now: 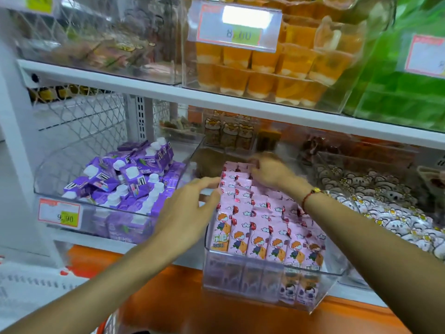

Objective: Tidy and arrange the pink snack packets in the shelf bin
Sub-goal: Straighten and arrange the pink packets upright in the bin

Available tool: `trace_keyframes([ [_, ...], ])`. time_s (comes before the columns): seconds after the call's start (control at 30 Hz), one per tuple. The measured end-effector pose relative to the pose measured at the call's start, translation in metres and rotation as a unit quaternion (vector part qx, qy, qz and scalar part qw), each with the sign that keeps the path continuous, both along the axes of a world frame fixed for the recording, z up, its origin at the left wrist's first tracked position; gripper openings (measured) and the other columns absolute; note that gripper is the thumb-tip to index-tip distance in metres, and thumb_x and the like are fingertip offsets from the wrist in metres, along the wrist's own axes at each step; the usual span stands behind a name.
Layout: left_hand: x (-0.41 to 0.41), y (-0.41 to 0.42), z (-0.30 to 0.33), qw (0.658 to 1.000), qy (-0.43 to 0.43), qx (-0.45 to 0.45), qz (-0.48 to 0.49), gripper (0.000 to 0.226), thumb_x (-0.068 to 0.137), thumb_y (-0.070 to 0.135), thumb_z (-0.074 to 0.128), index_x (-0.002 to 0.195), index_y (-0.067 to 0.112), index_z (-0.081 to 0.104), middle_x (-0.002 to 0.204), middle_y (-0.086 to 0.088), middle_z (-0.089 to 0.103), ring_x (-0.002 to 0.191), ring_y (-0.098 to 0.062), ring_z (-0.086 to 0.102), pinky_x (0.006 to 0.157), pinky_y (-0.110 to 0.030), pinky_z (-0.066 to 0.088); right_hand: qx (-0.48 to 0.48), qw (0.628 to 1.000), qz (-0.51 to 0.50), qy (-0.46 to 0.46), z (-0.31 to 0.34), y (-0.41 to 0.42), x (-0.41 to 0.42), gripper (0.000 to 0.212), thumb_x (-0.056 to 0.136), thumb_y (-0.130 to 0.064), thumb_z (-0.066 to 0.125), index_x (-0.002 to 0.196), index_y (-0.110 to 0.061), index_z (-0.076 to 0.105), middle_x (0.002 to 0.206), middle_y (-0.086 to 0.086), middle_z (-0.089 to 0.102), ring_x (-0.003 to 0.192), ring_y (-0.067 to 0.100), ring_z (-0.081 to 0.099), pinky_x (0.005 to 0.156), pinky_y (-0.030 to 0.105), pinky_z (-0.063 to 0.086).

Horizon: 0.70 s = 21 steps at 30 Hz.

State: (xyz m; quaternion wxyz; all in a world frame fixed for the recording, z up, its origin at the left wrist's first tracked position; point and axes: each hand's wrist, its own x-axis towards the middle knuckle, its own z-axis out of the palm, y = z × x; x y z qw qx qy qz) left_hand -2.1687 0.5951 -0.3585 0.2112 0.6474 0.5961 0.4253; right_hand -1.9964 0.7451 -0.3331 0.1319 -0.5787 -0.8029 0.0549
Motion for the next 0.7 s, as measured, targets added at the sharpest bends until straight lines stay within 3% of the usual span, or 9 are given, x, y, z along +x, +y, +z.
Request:
trace_keyframes([
  [0.07,-0.002,0.001,-0.003,1.0,-0.017,0.0,-0.013,0.029,0.097,0.032,0.051,0.124,0.036,0.06,0.122,0.02,0.061,0.098,0.0,0.059,0.077,-0.016,0.042,0.007,1.0,-0.016,0.0,-0.005,0.014,-0.003,0.029,0.1,-0.018,0.041,0.124,-0.014,0.058,0.08,0.004,0.061,0.061,0.014,0.057,0.048,0.021,0.042],
  [0.1,-0.002,0.0,-0.004,0.999,-0.03,0.001,-0.021,0.029,0.097,0.034,0.051,0.124,0.037,0.059,0.122,0.021,0.061,0.097,0.002,0.059,0.076,-0.011,0.041,0.005,1.0,-0.025,0.002,-0.007,0.02,-0.005,0.027,0.099,-0.018,0.043,0.122,-0.015,0.059,0.079,0.003,0.062,0.06,0.015,0.057,0.046,0.021,0.041],
  [0.17,-0.002,0.0,-0.007,0.998,-0.052,0.0,-0.033,0.026,0.096,0.035,0.05,0.121,0.041,0.058,0.122,0.024,0.058,0.096,0.01,0.056,0.078,-0.006,0.038,-0.003,0.999,-0.04,0.011,-0.011,0.03,-0.008,0.025,0.097,-0.02,0.05,0.119,-0.017,0.061,0.102,0.007,0.067,0.078,0.021,0.063,0.063,0.029,0.052],
  [0.23,-0.001,0.0,-0.008,0.997,-0.062,-0.007,-0.039,0.026,0.097,0.037,0.048,0.122,0.043,0.054,0.122,0.026,0.055,0.096,0.015,0.052,0.079,-0.005,0.036,-0.004,0.998,-0.062,0.026,-0.014,0.037,-0.01,0.022,0.095,-0.024,0.056,0.115,-0.018,0.065,0.118,0.007,0.065,0.092,0.022,0.063,0.074,0.03,0.051],
  [0.33,-0.002,0.001,-0.007,0.997,-0.065,-0.015,-0.04,0.027,0.097,0.037,0.049,0.123,0.043,0.053,0.119,0.028,0.053,0.097,0.011,0.053,0.079,-0.008,0.039,0.012,0.993,-0.084,0.076,-0.018,0.041,-0.012,0.008,0.091,-0.025,0.064,0.096,-0.021,0.069,0.11,0.004,0.068,0.074,0.015,0.058,0.059,0.023,0.045],
  [0.4,-0.003,0.002,-0.004,0.996,-0.084,-0.019,-0.036,0.024,0.095,0.034,0.053,0.117,0.042,0.056,0.115,0.028,0.057,0.096,0.006,0.058,0.081,-0.015,0.043,0.033,0.989,-0.094,0.107,-0.019,0.042,-0.013,0.009,0.089,-0.021,0.066,0.082,-0.024,0.069,0.103,0.004,0.07,0.074,0.017,0.058,0.058,0.024,0.046],
  [0.57,-0.004,0.003,-0.002,0.993,-0.11,-0.026,-0.03,0.02,0.092,0.029,0.058,0.11,0.039,0.059,0.106,0.025,0.062,0.09,0.001,0.063,0.086,-0.025,0.047,0.066,0.964,-0.099,0.237,-0.015,0.041,-0.016,0.008,0.092,-0.018,0.062,0.088,-0.019,0.068,0.099,0.006,0.07,0.064,0.012,0.055,0.049,0.015,0.037],
  [0.63,-0.004,0.003,-0.001,0.992,-0.12,-0.026,-0.029,0.019,0.091,0.027,0.06,0.107,0.038,0.059,0.105,0.023,0.064,0.089,-0.003,0.064,0.087,-0.028,0.049,0.094,0.938,-0.115,0.314,-0.006,0.036,-0.018,0.008,0.092,-0.017,0.061,0.091,-0.014,0.068,0.102,0.006,0.068,0.068,0.008,0.052,0.053,0.01,0.04],
  [0.7,-0.004,0.004,0.001,0.991,-0.129,-0.028,-0.027,0.019,0.09,0.026,0.061,0.106,0.037,0.061,0.105,0.021,0.065,0.09,-0.006,0.065,0.089,-0.034,0.051,0.098,0.902,-0.108,0.406,0.002,0.028,-0.019,0.007,0.091,-0.011,0.06,0.093,-0.007,0.066,0.102,0.011,0.067,0.078,0.012,0.054,0.073,0.015,0.048],
])
